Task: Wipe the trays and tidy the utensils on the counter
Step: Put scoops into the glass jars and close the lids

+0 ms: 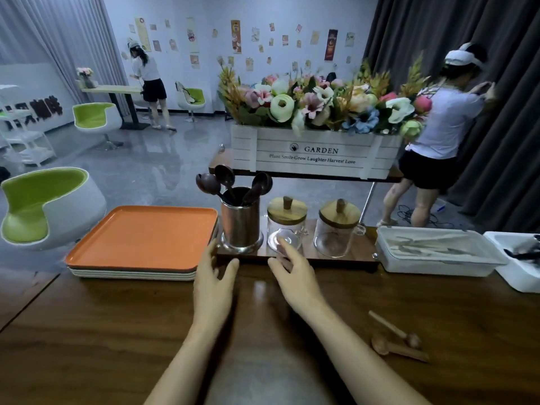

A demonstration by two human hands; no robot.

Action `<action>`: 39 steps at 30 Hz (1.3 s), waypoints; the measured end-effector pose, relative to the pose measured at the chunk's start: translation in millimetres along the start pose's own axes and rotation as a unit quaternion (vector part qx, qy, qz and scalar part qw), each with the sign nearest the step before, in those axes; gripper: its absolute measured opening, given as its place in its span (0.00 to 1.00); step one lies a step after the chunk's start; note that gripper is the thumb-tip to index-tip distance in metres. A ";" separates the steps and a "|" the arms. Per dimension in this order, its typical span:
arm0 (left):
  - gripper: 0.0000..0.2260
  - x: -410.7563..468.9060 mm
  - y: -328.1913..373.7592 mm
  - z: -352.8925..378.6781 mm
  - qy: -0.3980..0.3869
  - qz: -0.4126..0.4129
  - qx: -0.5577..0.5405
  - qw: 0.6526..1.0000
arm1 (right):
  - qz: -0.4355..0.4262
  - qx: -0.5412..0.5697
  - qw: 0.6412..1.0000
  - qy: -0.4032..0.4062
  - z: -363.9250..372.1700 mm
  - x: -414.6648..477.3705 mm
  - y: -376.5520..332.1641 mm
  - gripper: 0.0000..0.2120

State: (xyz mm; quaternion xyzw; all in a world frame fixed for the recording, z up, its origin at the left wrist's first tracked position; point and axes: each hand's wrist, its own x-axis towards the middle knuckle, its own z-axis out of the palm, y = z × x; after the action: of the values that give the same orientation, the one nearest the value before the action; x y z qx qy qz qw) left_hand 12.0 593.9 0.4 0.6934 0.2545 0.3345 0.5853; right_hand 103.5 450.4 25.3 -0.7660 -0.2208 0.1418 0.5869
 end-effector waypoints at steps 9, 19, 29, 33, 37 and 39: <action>0.22 -95.3 -16.4 77.2 -0.074 0.001 0.123 0.990 | -0.003 -0.094 0.995 0.039 -112.2 -69.4 43.8 0.13; 0.27 -86.1 28.6 179.8 -0.045 0.019 0.139 0.989 | 0.003 -0.073 0.997 0.029 -222.7 -46.5 71.4 0.16; 0.32 -31.3 66.1 212.5 -0.084 0.031 0.112 0.990 | -0.009 -0.027 0.999 -0.039 -202.4 59.5 31.2 0.31; 0.44 -13.3 59.0 219.6 -0.079 0.010 0.084 0.993 | 0.008 -0.004 0.999 -0.044 -191.6 75.4 30.3 0.31; 0.39 -5.0 51.9 222.0 -0.089 0.023 0.069 0.993 | -0.026 0.007 0.999 -0.046 -190.9 71.2 30.1 0.19; 0.33 -10.2 55.3 222.0 -0.095 0.046 0.062 0.993 | -0.029 0.013 0.999 -0.042 -195.3 65.2 29.4 0.18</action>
State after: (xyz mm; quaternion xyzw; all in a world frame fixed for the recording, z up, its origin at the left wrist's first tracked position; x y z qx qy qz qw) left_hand 172.4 433.7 32.8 0.7677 0.1859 0.2772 0.5471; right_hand 257.8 313.7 52.6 -0.7448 -0.2654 0.1596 0.5911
